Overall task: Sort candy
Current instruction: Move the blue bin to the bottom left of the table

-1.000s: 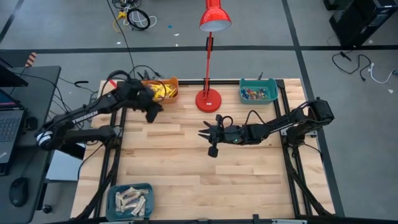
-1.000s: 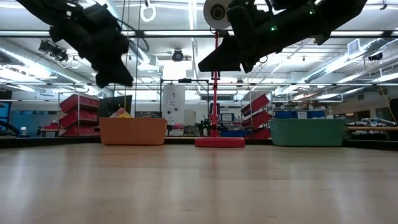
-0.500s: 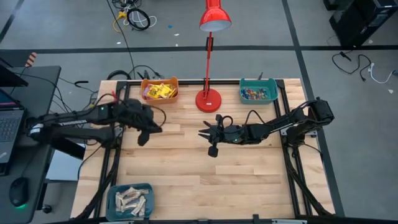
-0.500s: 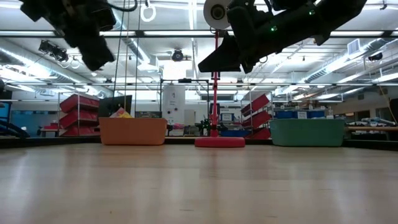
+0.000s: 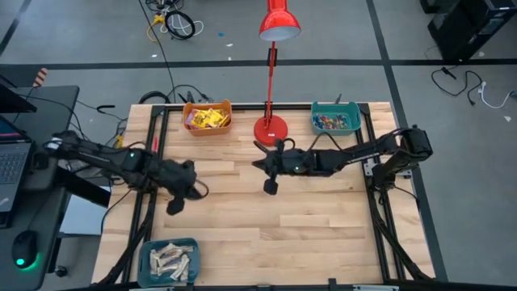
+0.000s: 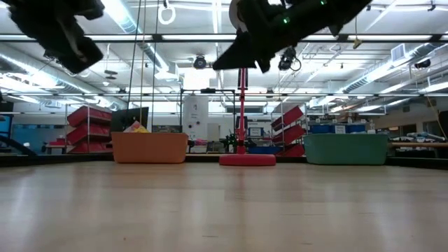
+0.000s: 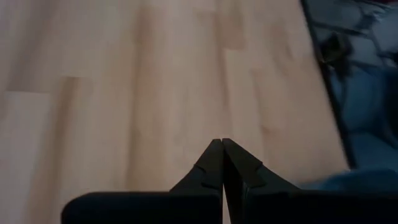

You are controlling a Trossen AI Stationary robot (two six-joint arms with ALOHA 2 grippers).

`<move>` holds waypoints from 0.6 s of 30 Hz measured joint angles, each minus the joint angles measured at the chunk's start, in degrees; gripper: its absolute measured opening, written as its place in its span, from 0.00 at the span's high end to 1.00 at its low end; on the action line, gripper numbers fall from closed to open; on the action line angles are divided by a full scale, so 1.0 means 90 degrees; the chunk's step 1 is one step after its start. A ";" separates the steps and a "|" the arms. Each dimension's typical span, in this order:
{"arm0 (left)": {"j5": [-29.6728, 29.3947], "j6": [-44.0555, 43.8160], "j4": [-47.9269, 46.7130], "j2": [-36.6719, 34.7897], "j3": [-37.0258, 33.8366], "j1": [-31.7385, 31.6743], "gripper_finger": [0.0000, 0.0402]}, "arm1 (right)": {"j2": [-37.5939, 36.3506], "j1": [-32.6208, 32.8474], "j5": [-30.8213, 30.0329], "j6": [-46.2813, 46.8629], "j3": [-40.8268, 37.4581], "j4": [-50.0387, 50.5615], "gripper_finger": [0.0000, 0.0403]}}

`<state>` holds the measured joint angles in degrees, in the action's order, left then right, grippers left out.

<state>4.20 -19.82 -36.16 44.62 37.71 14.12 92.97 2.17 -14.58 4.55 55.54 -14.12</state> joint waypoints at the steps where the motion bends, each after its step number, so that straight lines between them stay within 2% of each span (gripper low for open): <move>1: -0.0002 -0.0140 -0.0004 0.0000 0.0000 0.0198 1.00 | 0.0000 -0.0020 0.0061 -0.0068 0.0085 0.0021 0.99; 7: 0.0357 -0.1933 -0.0224 0.0021 0.0000 0.1584 1.00 | 0.0000 -0.0045 0.0132 -0.0245 0.0312 0.0336 1.00; 11: 0.0499 -0.2932 0.0028 0.0179 0.0000 0.2488 1.00 | 0.0000 -0.0043 0.0135 -0.0182 0.0319 0.0512 1.00; 18: 0.0515 -0.4530 0.0723 0.1084 0.0000 0.3603 1.00 | 0.0000 -0.0036 0.0136 -0.0029 0.0319 0.0613 1.00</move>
<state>8.84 -60.59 -29.65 54.37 37.71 46.54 92.97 1.85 -13.35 4.28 58.41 -8.60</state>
